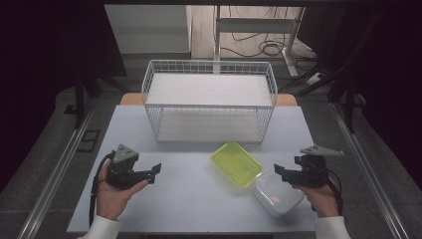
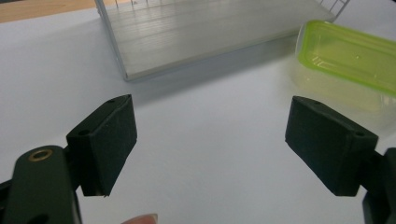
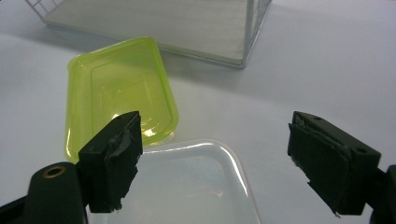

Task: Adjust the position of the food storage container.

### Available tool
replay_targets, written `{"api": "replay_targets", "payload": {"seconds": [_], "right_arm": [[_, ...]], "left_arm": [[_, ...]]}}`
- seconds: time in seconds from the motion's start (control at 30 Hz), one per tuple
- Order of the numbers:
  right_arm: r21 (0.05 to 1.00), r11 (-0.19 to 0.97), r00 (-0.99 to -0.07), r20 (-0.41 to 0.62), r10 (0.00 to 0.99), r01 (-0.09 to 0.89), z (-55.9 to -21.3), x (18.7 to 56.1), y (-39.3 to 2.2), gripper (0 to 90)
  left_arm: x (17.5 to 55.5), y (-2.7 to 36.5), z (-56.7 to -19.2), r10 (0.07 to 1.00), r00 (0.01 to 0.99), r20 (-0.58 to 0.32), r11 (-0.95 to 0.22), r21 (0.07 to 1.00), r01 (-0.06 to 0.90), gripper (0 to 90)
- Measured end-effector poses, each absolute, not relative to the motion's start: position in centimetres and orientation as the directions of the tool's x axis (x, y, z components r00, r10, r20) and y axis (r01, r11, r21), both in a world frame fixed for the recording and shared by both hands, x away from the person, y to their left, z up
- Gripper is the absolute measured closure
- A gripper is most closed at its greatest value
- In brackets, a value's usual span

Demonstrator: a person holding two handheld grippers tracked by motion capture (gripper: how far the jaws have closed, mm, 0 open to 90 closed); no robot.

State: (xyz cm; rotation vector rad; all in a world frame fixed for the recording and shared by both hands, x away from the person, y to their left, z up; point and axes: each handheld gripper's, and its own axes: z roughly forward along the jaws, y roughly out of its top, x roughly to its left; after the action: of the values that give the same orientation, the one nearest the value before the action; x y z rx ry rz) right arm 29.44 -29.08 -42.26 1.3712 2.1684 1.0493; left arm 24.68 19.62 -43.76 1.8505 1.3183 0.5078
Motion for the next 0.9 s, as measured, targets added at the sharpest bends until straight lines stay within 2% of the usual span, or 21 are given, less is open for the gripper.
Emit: {"api": "replay_targets", "payload": {"seconds": [0.17, 0.3, 0.5, 0.9], "right_arm": [[0.727, 0.265, -0.458, 0.077, 0.886, 0.634, -42.6, 29.5, -28.9, 17.9], [0.712, 0.248, -0.458, 0.115, 0.882, 0.657, -42.5, 29.7, -28.8, 19.1], [0.726, 0.238, -0.468, 0.130, 0.874, 0.645, -41.8, 29.6, -28.0, 22.0], [0.697, 0.266, -0.472, 0.118, 0.874, 0.666, -42.0, 29.0, -27.3, 27.6]], "left_arm": [[25.1, 18.9, -44.0, 0.905, 0.408, -0.122, -0.176, 0.766, 0.618, 17.4], [25.0, 18.6, -43.9, 0.897, 0.421, -0.137, -0.180, 0.755, 0.630, 18.5], [24.3, 18.8, -43.7, 0.896, 0.418, -0.148, -0.174, 0.750, 0.638, 18.5], [24.5, 18.5, -43.4, 0.881, 0.449, -0.151, -0.200, 0.740, 0.642, 19.1]]}}
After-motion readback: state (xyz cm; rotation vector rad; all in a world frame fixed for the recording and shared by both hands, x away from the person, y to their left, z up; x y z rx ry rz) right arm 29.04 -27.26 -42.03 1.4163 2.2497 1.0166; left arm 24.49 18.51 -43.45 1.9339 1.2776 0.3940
